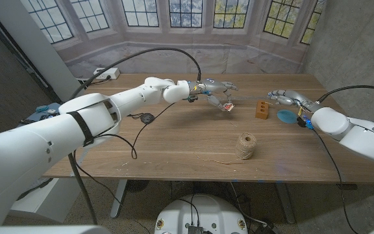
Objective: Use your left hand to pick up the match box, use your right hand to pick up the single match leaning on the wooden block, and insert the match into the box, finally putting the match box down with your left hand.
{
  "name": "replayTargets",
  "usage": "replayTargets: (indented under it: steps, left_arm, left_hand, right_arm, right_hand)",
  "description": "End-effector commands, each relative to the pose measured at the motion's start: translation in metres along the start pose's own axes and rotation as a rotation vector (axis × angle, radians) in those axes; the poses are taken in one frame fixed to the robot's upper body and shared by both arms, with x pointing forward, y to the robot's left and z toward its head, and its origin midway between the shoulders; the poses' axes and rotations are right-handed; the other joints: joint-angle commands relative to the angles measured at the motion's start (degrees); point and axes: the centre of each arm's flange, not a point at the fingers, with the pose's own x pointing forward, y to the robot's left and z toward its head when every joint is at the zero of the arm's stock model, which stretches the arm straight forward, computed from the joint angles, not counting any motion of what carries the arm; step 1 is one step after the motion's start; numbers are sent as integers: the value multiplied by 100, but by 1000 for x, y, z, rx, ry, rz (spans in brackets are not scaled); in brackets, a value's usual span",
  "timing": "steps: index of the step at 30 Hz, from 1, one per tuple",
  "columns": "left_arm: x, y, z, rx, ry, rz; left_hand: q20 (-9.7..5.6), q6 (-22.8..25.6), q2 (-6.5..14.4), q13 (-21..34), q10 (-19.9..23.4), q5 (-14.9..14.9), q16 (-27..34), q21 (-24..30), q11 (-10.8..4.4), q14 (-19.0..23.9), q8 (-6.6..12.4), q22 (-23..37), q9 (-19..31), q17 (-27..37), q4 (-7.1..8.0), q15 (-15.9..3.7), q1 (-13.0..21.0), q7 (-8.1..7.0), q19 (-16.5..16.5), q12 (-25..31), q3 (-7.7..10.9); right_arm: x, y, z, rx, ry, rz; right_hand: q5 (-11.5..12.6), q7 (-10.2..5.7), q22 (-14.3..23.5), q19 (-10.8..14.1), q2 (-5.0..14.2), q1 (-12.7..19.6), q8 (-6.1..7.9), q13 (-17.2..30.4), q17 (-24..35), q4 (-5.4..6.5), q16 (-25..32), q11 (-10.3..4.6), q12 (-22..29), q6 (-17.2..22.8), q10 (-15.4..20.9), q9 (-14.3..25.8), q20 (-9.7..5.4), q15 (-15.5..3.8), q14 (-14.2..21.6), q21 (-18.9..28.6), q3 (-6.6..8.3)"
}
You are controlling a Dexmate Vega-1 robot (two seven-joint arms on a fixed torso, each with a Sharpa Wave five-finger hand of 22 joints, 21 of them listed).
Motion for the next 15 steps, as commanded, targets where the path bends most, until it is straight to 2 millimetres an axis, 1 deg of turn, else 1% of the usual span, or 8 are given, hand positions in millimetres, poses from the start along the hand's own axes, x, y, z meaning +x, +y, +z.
replayTargets:
  steps: [1, 7, 15]
  left_arm:
    - [6, 0, 6, -42, -5, 15]
    - [8, -4, 9, -73, 2, 32]
    - [8, -9, 11, -98, 13, 25]
  left_hand:
    - [14, 44, 54, 30, 52, -20, -12, -10, -21, 22, 48, 19, 28, 18, 12, 30, 1, 24, -12, -6, -30]
    - [13, 47, 58, 31, 59, -21, -13, -10, -20, 21, 52, 19, 30, 18, 13, 33, 0, 17, -14, -7, -37]
    - [8, 37, 67, 31, 60, -22, -13, -9, -22, 23, 51, 20, 32, 18, 16, 35, -5, 44, -15, -11, -48]
  right_arm:
    - [-3, -2, -2, -76, 18, -4]
    - [-2, 1, -5, -83, 25, 3]
    - [0, 0, -9, -105, 37, 2]
  right_hand:
    - [-19, -1, 17, 53, -8, 69, 36, 19, 6, -56, 32, -7, 30, 73, 68, 21, -107, -219, 63, 41, 7]
    - [-22, -14, 17, 67, -11, 85, 37, 19, 7, -63, 35, -11, 32, 93, 91, 21, -104, -227, 77, 41, 4]
    - [-25, -24, 17, 94, -10, 109, 40, 19, 9, -72, 44, -20, 40, 124, 136, 22, -104, -248, 109, 44, 2]
